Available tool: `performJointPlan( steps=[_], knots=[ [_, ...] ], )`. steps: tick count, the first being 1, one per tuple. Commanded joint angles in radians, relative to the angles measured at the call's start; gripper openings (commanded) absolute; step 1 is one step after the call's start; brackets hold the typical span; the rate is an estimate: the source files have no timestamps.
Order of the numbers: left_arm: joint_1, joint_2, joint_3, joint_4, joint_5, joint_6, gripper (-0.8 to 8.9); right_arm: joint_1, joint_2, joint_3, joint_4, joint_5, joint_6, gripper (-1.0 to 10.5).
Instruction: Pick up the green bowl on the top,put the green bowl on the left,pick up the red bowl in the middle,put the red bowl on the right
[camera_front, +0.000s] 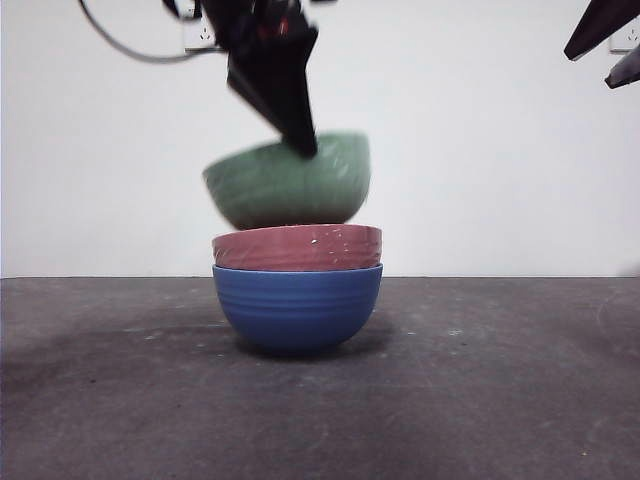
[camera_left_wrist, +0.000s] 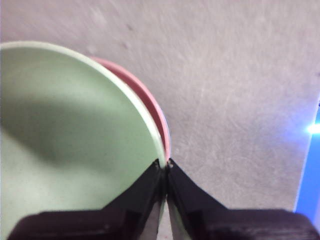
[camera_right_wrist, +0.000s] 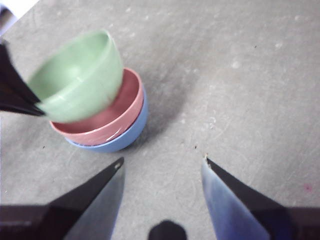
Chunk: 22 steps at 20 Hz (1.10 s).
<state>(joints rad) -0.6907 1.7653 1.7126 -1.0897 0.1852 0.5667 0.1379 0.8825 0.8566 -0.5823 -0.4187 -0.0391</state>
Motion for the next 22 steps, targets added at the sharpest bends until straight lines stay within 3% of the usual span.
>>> performJointPlan(
  steps=[1, 7, 11, 17, 22],
  knots=[
    [-0.018, 0.0, 0.092, -0.079, -0.006, 0.007, -0.08, 0.002, 0.001, 0.005, 0.018, 0.0, -0.008, 2.5],
    [-0.029, -0.153, 0.162, -0.295, -0.121, -0.233, -0.08, 0.001, 0.001, 0.005, 0.022, 0.002, -0.008, 2.5],
    [-0.05, -0.311, 0.014, -0.299, -0.24, -0.369, -0.08, 0.001, 0.001, 0.005, 0.022, 0.002, -0.007, 2.5],
    [-0.095, -0.51, -0.504, -0.049, -0.286, -0.539, -0.09, 0.001, 0.001, 0.005, 0.032, 0.001, -0.004, 2.5],
    [-0.126, -0.46, -0.766, 0.201, -0.285, -0.541, -0.09, 0.002, 0.001, 0.005, 0.034, 0.002, 0.003, 2.5]
  ],
)
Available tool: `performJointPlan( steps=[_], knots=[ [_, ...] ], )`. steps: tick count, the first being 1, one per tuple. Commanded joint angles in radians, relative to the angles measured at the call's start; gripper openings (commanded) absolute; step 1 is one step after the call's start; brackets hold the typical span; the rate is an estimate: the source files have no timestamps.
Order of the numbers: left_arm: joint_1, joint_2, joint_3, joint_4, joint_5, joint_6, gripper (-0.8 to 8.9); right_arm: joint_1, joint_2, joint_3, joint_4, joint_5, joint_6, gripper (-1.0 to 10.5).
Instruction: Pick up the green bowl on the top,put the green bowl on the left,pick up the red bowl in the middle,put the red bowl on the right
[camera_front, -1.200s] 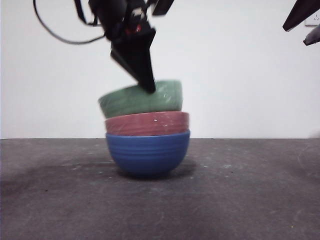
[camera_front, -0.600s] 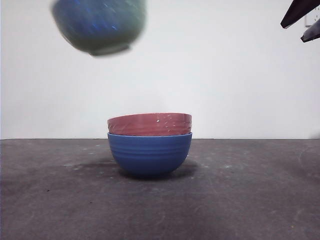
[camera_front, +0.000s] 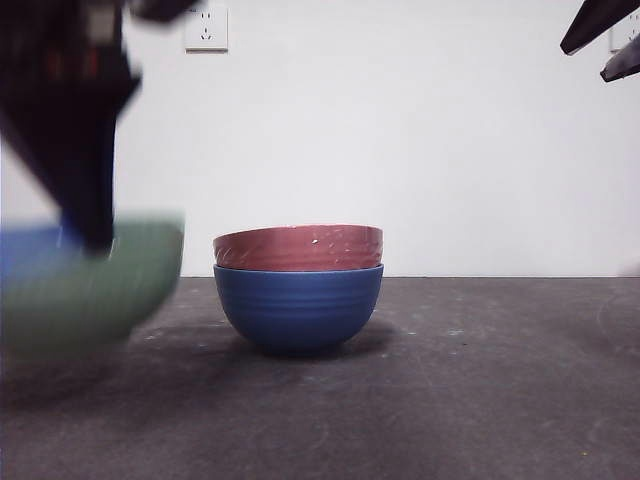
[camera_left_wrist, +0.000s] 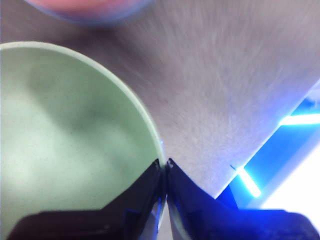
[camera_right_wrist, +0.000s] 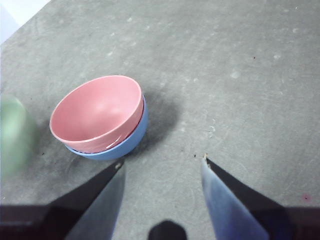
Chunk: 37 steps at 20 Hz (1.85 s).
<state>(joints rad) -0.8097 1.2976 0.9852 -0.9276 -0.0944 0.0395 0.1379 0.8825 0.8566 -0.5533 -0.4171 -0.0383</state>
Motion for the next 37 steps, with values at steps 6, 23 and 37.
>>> performJointPlan(
  steps=[6, 23, 37],
  knots=[
    [-0.008, 0.027, -0.089, 0.121, 0.026, -0.01, -0.08, 0.026, 0.008, 0.005, 0.032, -0.001, 0.005, 2.5],
    [-0.01, -0.058, -0.079, 0.127, 0.076, -0.13, 3.77, 0.289, 0.268, 0.315, -0.101, 0.003, -0.066, 2.9],
    [0.2, -0.481, 0.25, -0.319, -0.129, -0.185, 3.77, 0.615, 0.897, 0.678, -0.319, 0.241, -0.338, 2.8]
  ],
)
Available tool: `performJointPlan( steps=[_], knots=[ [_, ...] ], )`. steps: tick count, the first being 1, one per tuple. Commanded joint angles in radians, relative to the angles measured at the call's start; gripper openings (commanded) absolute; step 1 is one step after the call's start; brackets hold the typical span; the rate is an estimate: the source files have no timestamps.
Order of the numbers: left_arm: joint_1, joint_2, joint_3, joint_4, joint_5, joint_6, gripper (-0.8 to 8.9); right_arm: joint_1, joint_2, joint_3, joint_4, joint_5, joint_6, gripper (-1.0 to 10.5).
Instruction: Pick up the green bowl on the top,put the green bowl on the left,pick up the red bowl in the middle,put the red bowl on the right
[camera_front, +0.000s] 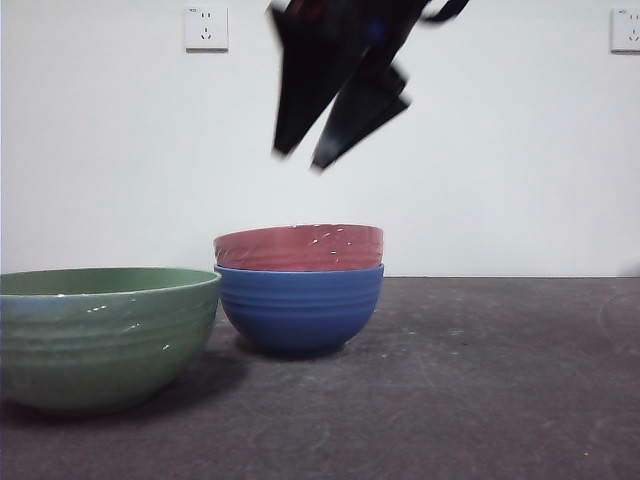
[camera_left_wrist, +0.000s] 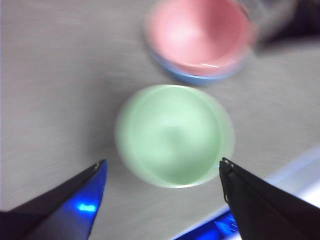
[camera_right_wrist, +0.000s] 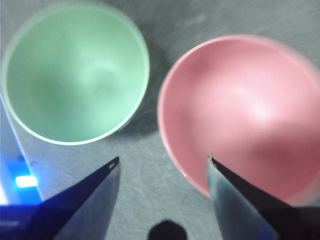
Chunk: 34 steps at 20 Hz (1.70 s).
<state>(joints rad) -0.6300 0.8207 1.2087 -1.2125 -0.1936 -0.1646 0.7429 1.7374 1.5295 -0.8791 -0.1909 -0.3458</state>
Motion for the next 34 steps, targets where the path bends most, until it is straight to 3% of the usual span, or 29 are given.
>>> performJointPlan(
  steps=[1, 4, 7, 10, 13, 25, 29, 31, 34],
  knots=[
    [0.033, -0.004, 0.044, -0.058, -0.045, 0.029, 3.77, 0.012, 0.069, 0.005, 0.011, 0.016, -0.038, 2.8],
    [0.048, -0.004, 0.054, -0.081, -0.043, 0.038, 3.77, 0.013, 0.124, 0.005, 0.031, 0.009, -0.041, 2.8],
    [0.048, -0.004, 0.054, -0.087, -0.043, 0.038, 3.77, 0.013, 0.129, 0.005, 0.031, 0.008, -0.048, 1.7],
    [0.048, -0.004, 0.054, -0.088, -0.043, 0.038, 3.77, 0.011, 0.13, 0.005, 0.032, 0.008, -0.056, 1.3],
    [0.048, -0.004, 0.054, -0.089, -0.043, 0.039, 3.77, 0.011, 0.13, 0.005, 0.024, 0.01, -0.071, -0.1],
    [0.048, 0.001, 0.054, -0.028, -0.042, 0.04, 3.77, 0.018, 0.013, 0.007, 0.04, 0.029, -0.078, -0.1],
    [0.048, 0.012, 0.054, 0.051, -0.042, 0.066, 3.77, 0.018, -0.135, 0.007, -0.037, 0.123, -0.031, -0.1],
    [0.048, 0.024, 0.054, 0.088, -0.042, 0.089, 3.77, 0.013, -0.229, 0.007, -0.167, 0.166, 0.075, -0.1],
    [0.048, 0.046, 0.054, 0.119, -0.042, 0.1, 3.77, 0.012, -0.367, -0.023, -0.336, 0.308, 0.211, -0.1]
  ],
)
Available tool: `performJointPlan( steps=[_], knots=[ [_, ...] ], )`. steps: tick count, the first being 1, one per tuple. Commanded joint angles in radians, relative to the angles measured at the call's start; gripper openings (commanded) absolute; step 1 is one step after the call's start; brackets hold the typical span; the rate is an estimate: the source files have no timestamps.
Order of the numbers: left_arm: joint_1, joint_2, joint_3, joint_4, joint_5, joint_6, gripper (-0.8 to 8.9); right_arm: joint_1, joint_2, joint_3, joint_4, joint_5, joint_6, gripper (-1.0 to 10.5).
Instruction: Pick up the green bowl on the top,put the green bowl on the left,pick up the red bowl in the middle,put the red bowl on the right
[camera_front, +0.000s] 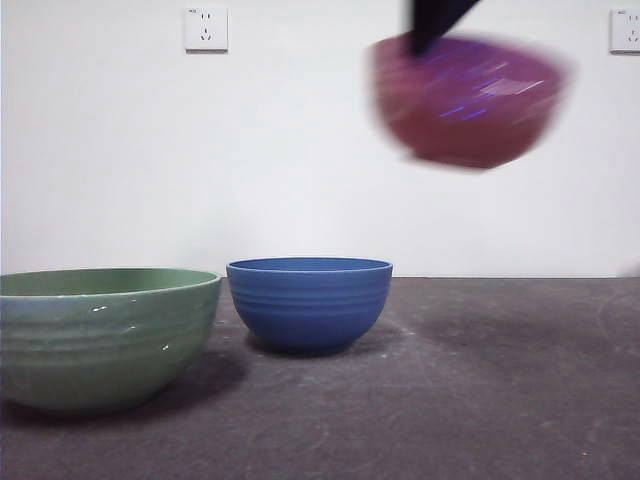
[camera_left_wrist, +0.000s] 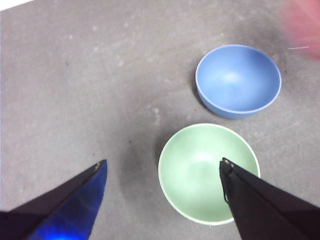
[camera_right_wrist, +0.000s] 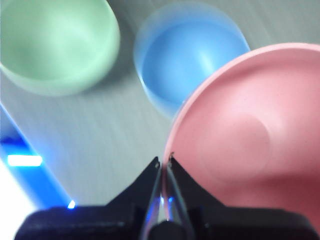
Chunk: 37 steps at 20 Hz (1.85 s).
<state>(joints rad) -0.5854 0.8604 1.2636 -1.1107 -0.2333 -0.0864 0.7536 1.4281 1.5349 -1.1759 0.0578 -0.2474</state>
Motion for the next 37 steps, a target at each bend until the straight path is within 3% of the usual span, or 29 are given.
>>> performJointPlan(
  steps=[1, 4, 9, 14, 16, 21, 24, 30, 31, 33, 34, 35, 37],
  knots=[
    [0.003, 0.008, -0.001, 0.023, -0.002, 0.03, 3.77, 0.005, -0.108, -0.064, -0.039, 0.074, 0.153, -0.1],
    [0.003, 0.014, -0.001, 0.034, -0.002, 0.034, 3.77, 0.032, -0.234, -0.208, -0.003, 0.076, 0.3, -0.1],
    [0.003, 0.016, -0.001, 0.037, -0.002, 0.035, 3.77, 0.088, -0.275, -0.5, 0.23, 0.078, 0.386, -0.1],
    [0.003, 0.023, -0.001, 0.036, -0.002, 0.034, 3.77, 0.153, -0.13, -0.557, 0.438, 0.054, 0.375, -0.1],
    [0.003, 0.023, -0.001, 0.036, -0.002, 0.034, 3.77, 0.171, -0.049, -0.557, 0.478, 0.003, 0.367, -0.1],
    [0.003, 0.03, -0.001, 0.033, -0.002, 0.034, 3.77, 0.213, 0.074, -0.557, 0.525, 0.001, 0.351, 0.2],
    [0.003, 0.03, -0.001, 0.034, -0.002, 0.034, 3.77, 0.222, 0.056, -0.557, 0.541, 0.003, 0.37, 2.7],
    [0.003, 0.03, -0.002, 0.077, -0.001, 0.048, 3.71, 0.214, -0.166, -0.55, 0.599, 0.026, 0.36, 2.8],
    [0.003, 0.03, -0.002, 0.09, 0.002, 0.059, 3.52, 0.202, -0.215, -0.55, 0.62, 0.055, 0.339, 2.7],
    [0.003, 0.03, -0.008, 0.119, 0.005, 0.08, 1.72, 0.154, -0.304, -0.55, 0.65, 0.161, 0.276, 1.6],
    [0.003, 0.03, -0.023, 0.142, 0.006, 0.092, 0.5, 0.119, -0.338, -0.55, 0.661, 0.213, 0.267, 0.9],
    [0.003, 0.028, -0.049, 0.173, 0.006, 0.092, -0.13, 0.073, -0.371, -0.55, 0.672, 0.237, 0.263, 0.3],
    [0.004, 0.025, -0.134, 0.258, 0.033, 0.105, -0.09, -0.034, -0.432, -0.551, 0.682, 0.207, 0.247, -0.2]
  ],
)
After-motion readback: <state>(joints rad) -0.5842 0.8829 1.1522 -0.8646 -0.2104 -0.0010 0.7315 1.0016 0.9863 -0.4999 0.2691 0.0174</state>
